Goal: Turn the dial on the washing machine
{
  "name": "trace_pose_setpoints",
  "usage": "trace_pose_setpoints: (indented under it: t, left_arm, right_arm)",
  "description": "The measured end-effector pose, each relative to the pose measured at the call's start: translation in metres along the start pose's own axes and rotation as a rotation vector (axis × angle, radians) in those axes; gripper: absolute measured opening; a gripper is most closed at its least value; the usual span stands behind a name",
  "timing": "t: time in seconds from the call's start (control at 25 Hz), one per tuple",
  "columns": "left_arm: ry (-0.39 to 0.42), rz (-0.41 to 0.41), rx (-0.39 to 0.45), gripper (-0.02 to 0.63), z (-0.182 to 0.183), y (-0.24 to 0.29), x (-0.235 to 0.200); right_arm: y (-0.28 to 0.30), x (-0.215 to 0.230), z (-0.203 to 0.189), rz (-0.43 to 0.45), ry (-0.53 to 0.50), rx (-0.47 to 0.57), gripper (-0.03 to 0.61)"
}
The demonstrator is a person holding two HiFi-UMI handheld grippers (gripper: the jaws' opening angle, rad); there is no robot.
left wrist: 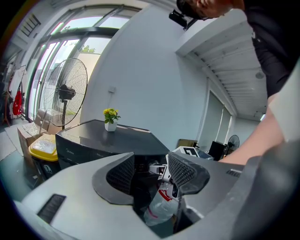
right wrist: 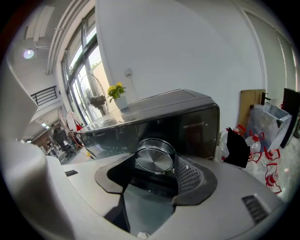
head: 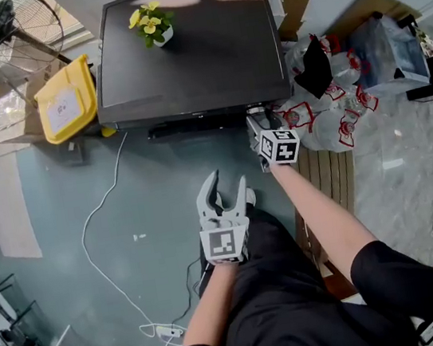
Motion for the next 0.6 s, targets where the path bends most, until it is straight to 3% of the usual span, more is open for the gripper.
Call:
trace_pose_setpoints:
  t: [0.6]
  left_arm:
    - [0.005,-0.006,-0.005,0.201,-0.0007,-0.0042,0.0037]
  right_arm:
    - [-0.0010,0.0050,-0.0005,0.158,0.238,0.039,0.236]
Point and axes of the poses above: the fingertips, and each gripper's own axes: y forward along the fingers, x to its right, z out of its top, the point moved 1 cm from there along -y, backward along the fingers, and after that the axes turned 11 degrees about -x, right-handed, at the moved point
